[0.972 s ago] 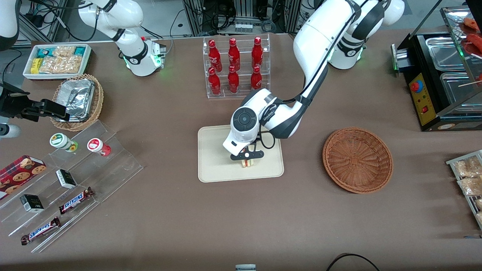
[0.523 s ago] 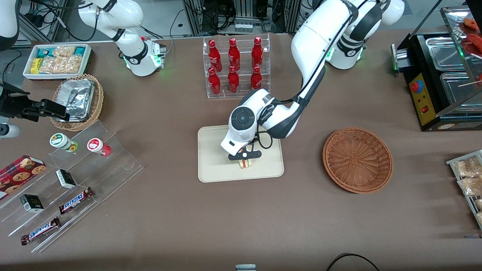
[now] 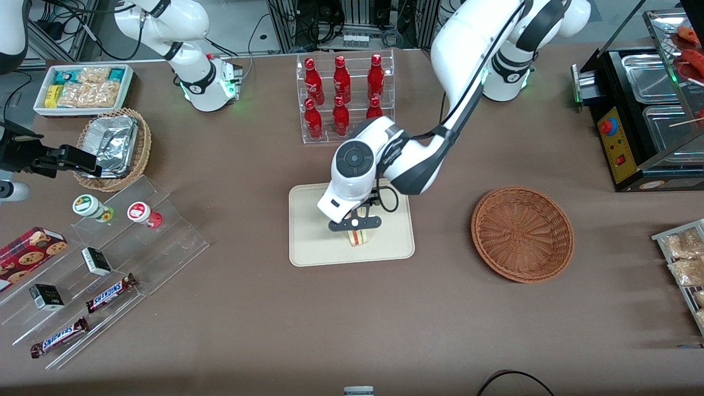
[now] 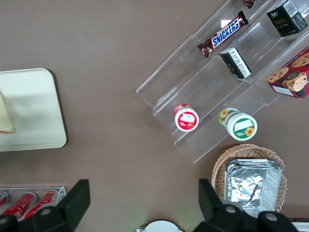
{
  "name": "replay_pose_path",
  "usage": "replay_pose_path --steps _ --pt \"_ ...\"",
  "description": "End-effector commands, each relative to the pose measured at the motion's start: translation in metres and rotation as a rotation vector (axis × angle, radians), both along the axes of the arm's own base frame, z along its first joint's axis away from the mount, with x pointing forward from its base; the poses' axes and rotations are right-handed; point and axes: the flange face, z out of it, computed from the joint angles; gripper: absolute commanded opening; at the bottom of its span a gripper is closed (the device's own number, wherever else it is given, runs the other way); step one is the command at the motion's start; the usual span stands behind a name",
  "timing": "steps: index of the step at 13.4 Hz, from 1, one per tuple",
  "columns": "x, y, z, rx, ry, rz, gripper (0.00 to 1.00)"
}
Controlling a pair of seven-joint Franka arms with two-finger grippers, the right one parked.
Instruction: Place sandwich from basket to tray
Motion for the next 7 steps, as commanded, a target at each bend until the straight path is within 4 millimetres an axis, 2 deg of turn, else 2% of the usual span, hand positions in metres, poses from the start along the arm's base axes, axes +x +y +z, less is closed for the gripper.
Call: replay_pose_path --steps 1,2,4,7 --pt "0.025 0.058 0.048 0.047 0.011 0.007 1.00" --pt "0.036 0.078 0.058 0.051 0.018 0.035 1.00" --pt "0.040 0.103 0.067 0.056 0.017 -0.012 1.00" --pt "0.052 0.171 0.083 0.056 0.020 -0.066 1.00"
